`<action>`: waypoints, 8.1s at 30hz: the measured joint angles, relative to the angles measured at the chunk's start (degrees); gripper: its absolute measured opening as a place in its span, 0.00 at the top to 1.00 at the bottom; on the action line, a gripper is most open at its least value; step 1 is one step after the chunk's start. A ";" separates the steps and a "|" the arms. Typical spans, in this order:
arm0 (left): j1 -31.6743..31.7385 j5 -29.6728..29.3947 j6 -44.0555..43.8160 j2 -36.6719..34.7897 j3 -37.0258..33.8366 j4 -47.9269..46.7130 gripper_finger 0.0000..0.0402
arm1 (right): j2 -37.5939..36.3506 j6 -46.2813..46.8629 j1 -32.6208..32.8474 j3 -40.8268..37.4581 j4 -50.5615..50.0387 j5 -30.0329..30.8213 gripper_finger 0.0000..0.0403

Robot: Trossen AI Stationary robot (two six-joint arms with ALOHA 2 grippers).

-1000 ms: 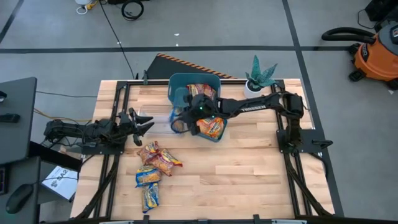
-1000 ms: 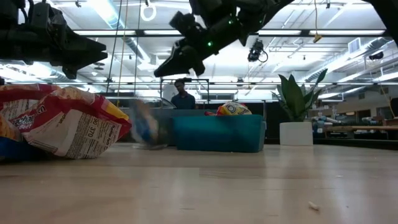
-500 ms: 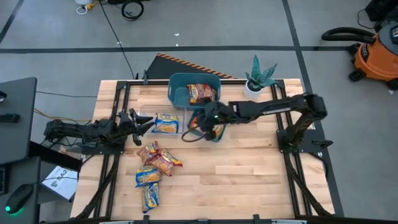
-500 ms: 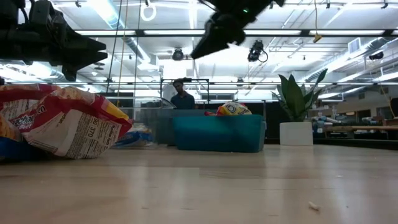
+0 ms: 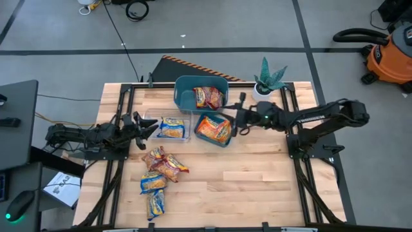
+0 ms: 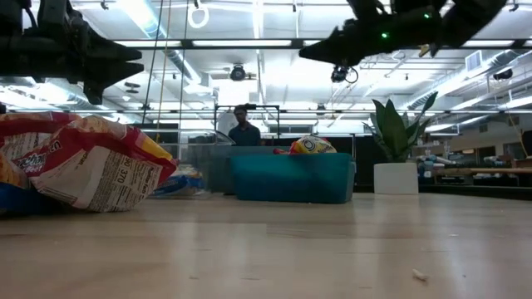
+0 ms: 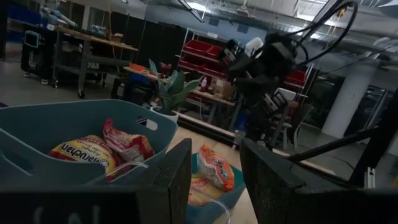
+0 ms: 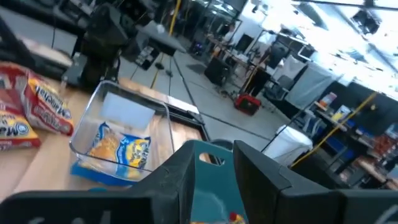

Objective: Sort Maruchan noodles
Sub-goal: Put the red noodle pack into the green bin, then put the blue noodle pack into the transparent bin

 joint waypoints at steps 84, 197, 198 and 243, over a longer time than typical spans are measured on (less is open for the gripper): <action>-7.81 -14.25 -19.88 83.36 93.12 -93.50 0.98 | 6.42 13.04 13.25 -3.49 6.57 17.65 0.72; 10.06 -4.94 12.83 96.13 110.64 -83.73 0.99 | 6.42 12.23 10.45 -3.49 3.23 16.40 0.72; 12.23 -4.90 15.07 96.49 110.51 -83.20 0.99 | 6.40 12.22 10.45 -3.49 3.23 16.38 0.72; -3.37 29.24 -0.58 94.71 89.68 -88.46 0.56 | 6.42 12.25 8.96 -3.52 0.64 16.32 0.72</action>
